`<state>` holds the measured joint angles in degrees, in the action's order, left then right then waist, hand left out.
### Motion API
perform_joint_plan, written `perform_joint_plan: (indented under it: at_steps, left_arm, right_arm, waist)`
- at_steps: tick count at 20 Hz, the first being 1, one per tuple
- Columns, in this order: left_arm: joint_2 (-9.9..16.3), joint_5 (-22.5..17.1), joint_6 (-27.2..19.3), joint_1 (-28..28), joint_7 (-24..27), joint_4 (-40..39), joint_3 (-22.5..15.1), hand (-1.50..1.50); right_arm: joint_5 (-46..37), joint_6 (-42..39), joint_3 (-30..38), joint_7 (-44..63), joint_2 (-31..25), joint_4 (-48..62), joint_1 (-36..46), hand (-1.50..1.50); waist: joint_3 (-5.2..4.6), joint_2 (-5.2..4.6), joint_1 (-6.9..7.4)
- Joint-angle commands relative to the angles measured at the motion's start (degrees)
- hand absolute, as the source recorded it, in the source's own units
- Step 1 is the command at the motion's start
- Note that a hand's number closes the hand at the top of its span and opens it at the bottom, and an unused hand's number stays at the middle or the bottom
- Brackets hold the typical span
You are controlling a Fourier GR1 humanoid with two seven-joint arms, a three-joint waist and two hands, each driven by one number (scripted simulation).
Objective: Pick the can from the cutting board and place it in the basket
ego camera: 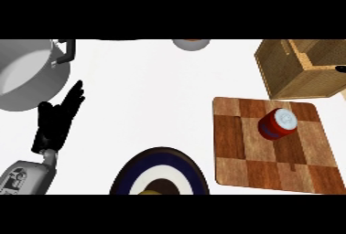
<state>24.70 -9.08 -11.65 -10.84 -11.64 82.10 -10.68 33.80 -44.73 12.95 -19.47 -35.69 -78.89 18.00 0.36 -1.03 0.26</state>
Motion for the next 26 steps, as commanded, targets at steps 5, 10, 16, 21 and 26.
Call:
perform_joint_plan:
  at_steps: [5,10,16,21,26]
  left_arm:
    - [-0.47,0.57,0.98,-1.70,-0.14,0.03,-1.07,0.00]
    - [-1.09,1.25,1.10,-1.72,0.31,-1.40,-1.72,0.00]
    - [-1.22,0.82,1.05,-3.37,-0.55,-2.43,-0.62,0.00]
    - [-2.05,1.25,1.03,-3.67,0.21,-3.84,-0.81,0.00]
    - [-2.33,1.36,1.21,-3.85,0.62,-4.54,-0.49,0.00]
  right_arm:
    - [-17.34,-14.23,-0.63,-6.63,-16.88,-0.89,3.34,-1.50]
    - [-19.64,-18.48,-4.27,-10.43,-20.17,-1.87,3.44,-1.50]
    - [-23.95,-16.79,-7.15,-17.12,-21.78,-2.01,0.12,-1.50]
    - [-28.57,-9.64,-10.12,-23.18,-20.39,1.62,-1.09,-1.50]
    - [-32.44,-3.19,-12.83,-30.18,-21.03,8.29,-0.26,-1.50]
  waist:
    - [0.16,-0.39,2.29]
    - [0.16,-0.51,3.08]
    - [0.26,-0.26,1.67]
    - [0.21,-0.46,2.17]
    - [0.08,-0.39,2.86]
